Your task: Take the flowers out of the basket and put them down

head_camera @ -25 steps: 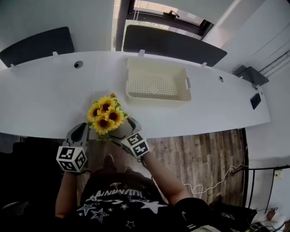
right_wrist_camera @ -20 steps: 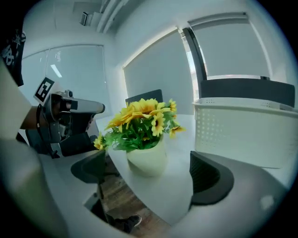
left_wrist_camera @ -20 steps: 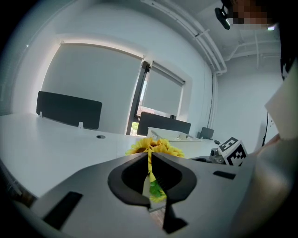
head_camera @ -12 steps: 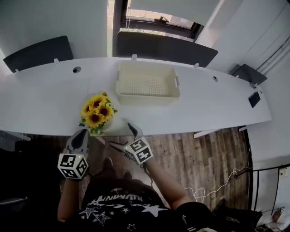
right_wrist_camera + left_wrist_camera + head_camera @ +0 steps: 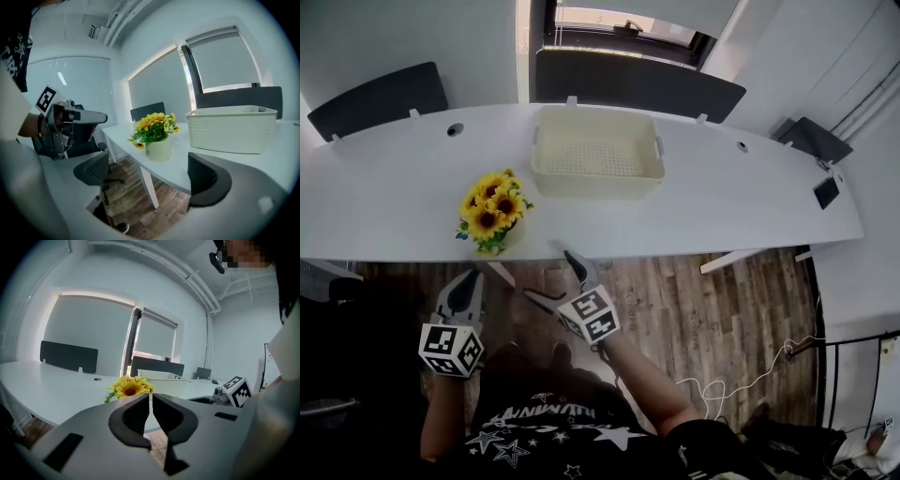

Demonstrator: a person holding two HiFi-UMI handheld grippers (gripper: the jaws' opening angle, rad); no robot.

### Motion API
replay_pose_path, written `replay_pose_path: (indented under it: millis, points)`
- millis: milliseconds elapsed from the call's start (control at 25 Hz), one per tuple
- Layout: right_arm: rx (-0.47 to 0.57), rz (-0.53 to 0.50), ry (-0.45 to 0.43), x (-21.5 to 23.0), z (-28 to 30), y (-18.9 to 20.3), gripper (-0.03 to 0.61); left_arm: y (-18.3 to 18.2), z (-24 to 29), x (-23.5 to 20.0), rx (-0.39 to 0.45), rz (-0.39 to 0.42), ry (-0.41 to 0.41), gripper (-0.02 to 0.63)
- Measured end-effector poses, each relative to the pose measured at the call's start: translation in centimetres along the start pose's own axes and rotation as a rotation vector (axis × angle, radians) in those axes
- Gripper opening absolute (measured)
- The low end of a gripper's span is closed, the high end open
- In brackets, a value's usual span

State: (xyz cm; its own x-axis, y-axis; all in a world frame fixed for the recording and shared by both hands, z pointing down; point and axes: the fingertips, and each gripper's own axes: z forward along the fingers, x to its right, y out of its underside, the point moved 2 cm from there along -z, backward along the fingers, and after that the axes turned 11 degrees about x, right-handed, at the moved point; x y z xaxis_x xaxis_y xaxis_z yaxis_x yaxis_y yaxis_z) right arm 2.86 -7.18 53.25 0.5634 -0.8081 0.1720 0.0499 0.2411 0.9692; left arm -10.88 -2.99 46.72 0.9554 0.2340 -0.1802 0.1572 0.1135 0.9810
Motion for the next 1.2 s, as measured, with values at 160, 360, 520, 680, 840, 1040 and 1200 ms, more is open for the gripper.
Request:
replay_pose_path:
  millis: [160,360,520,680,840,1040,1200]
  points:
    - [0.005,0.005,0.025,-0.6,-1.0,-0.1,0.468,-0.3,-0.4,0.0,0.020,-0.012,0.027,0.029]
    - [0.020,-0.050,0.129,-1.9,-1.6,-0.5,0.311,-1.4,-2.1,-0.6,0.050,-0.014,0.064,0.029]
    - [0.026,-0.028,0.213,-4.9,-1.5,-0.9,0.066,-1.8,-5.6,-1.7,0.047,-0.011,0.077,0.029]
    - [0.019,-0.018,0.254,-8.8,-1.3,-1.2,0.003,-1.8,-9.4,-3.0,0.043,-0.037,0.088,0.029]
    - [0.047,-0.026,0.272,-12.8,-2.2,-1.6,0.003,-1.4,-12.8,-3.7,0.041,-0.045,0.116,0.029]
    - [0.062,-0.077,0.313,-17.5,-3.8,-1.4,0.003,-1.3,-16.4,-3.7,0.040,-0.040,0.164,0.029]
    - [0.035,-0.111,0.327,-21.0,-4.8,-0.5,0.002,-0.2,-18.9,-4.3,0.016,-0.048,0.186,0.029]
